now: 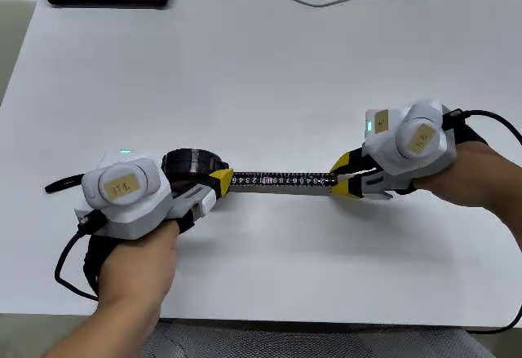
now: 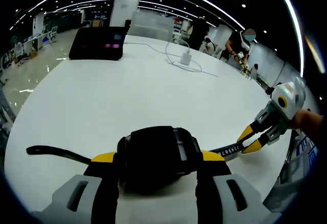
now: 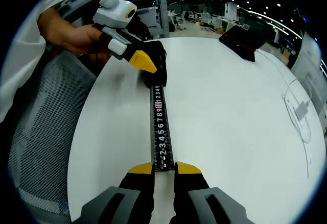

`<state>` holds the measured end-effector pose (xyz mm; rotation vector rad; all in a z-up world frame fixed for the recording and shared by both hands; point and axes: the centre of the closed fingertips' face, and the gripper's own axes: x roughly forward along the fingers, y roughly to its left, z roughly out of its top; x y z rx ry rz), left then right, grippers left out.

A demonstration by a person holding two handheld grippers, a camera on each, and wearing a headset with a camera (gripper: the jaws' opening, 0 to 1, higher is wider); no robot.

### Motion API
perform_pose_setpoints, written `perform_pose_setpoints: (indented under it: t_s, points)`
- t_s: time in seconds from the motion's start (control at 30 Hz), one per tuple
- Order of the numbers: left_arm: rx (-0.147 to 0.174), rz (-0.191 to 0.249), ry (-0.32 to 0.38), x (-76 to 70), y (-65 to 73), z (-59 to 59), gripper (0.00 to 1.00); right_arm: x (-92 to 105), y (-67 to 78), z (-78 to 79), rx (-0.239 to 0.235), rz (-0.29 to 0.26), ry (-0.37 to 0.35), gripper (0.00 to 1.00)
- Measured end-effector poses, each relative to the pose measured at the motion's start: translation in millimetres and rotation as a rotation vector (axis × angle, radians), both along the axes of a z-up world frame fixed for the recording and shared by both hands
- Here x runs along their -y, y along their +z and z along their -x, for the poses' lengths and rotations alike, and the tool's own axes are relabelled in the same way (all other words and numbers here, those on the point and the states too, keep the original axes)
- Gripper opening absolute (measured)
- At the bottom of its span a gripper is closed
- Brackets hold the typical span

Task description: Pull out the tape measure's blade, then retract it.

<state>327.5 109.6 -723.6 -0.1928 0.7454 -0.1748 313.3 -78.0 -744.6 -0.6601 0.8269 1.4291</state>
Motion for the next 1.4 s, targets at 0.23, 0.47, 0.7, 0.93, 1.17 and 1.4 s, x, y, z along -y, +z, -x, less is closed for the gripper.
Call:
perform_pose_setpoints:
  t_s: [0.23, 0.47, 0.7, 0.93, 1.17, 1.4]
  points:
    - [0.000, 0.007, 0.000, -0.2, 0.1, 0.2, 0.56, -7.7, -0.1, -1.1, -0.004, -0.011, 0.001, 0.10]
    - [-0.002, 0.014, -0.005, -0.3, 0.1, 0.4, 0.56, -18.5, 0.8, -1.6, -0.013, -0.037, -0.002, 0.10]
    - [-0.002, 0.019, -0.009, -0.4, 0.0, 0.7, 0.56, -28.5, -0.6, -2.4, -0.014, -0.054, 0.002, 0.10]
    - [-0.001, 0.023, -0.010, -0.6, -0.2, 0.6, 0.56, -36.2, -5.0, -2.6, -0.022, -0.066, 0.004, 0.10]
    - [-0.004, 0.028, -0.012, -1.2, -0.6, 0.5, 0.56, -46.7, -7.8, -2.5, -0.037, -0.089, 0.002, 0.10]
    - [-0.006, 0.034, -0.013, -1.8, -0.7, 0.2, 0.56, -58.3, -7.2, -1.7, -0.045, -0.108, 0.005, 0.10]
